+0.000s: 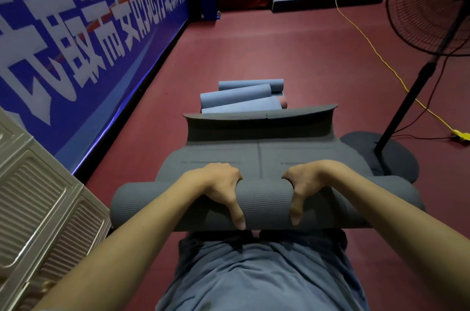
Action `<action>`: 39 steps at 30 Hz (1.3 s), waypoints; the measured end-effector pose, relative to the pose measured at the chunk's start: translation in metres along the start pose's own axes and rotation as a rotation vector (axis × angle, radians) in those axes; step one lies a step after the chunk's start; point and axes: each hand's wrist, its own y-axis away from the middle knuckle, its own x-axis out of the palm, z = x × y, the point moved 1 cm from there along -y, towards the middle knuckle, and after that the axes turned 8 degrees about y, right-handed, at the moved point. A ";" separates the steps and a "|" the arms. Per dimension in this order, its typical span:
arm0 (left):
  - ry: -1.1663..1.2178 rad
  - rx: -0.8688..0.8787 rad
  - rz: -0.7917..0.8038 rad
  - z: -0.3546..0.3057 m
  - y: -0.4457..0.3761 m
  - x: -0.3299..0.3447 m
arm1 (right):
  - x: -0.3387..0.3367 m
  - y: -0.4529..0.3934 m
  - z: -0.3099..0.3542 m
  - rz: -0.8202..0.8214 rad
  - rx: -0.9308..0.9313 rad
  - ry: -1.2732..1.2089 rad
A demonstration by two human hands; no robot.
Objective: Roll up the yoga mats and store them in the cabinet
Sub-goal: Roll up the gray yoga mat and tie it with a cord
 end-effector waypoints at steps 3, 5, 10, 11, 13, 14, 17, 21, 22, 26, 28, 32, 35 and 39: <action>-0.032 0.000 -0.049 0.000 -0.002 0.005 | 0.009 0.000 -0.006 -0.123 -0.027 -0.020; -0.012 -0.009 -0.064 0.004 -0.005 0.006 | 0.014 0.000 -0.015 -0.312 -0.068 -0.096; -0.052 0.079 -0.119 0.012 -0.015 -0.004 | 0.019 0.001 -0.025 -0.570 -0.166 -0.252; -0.057 0.109 -0.157 0.015 -0.016 -0.005 | 0.018 0.001 -0.027 -0.580 -0.148 -0.267; 0.068 0.132 -0.245 0.024 -0.016 -0.006 | 0.014 0.001 -0.034 -0.587 -0.091 -0.299; 0.144 0.145 -0.293 0.031 -0.016 -0.005 | 0.012 0.001 -0.037 -0.580 -0.068 -0.304; 0.219 0.160 -0.352 0.041 -0.013 -0.009 | 0.004 0.002 -0.035 -0.534 -0.029 -0.248; 0.032 0.077 -0.307 0.032 -0.008 -0.015 | -0.001 0.004 -0.019 -0.451 0.030 -0.061; -0.036 0.054 -0.294 0.028 -0.007 -0.014 | -0.001 0.005 -0.016 -0.426 0.024 -0.040; -0.229 -0.009 -0.237 0.011 -0.004 -0.006 | 0.001 0.005 -0.009 -0.353 0.057 0.033; -0.262 -0.032 -0.242 0.006 -0.005 -0.003 | 0.002 0.001 -0.004 -0.349 0.106 0.137; -0.300 -0.049 -0.220 0.007 -0.012 0.010 | 0.005 -0.009 -0.001 -0.373 0.134 0.217; -0.265 -0.033 -0.261 0.008 -0.018 0.015 | 0.003 -0.011 -0.004 -0.404 0.130 0.211; -0.248 -0.025 -0.292 0.011 -0.020 0.014 | 0.003 -0.012 -0.003 -0.441 0.121 0.215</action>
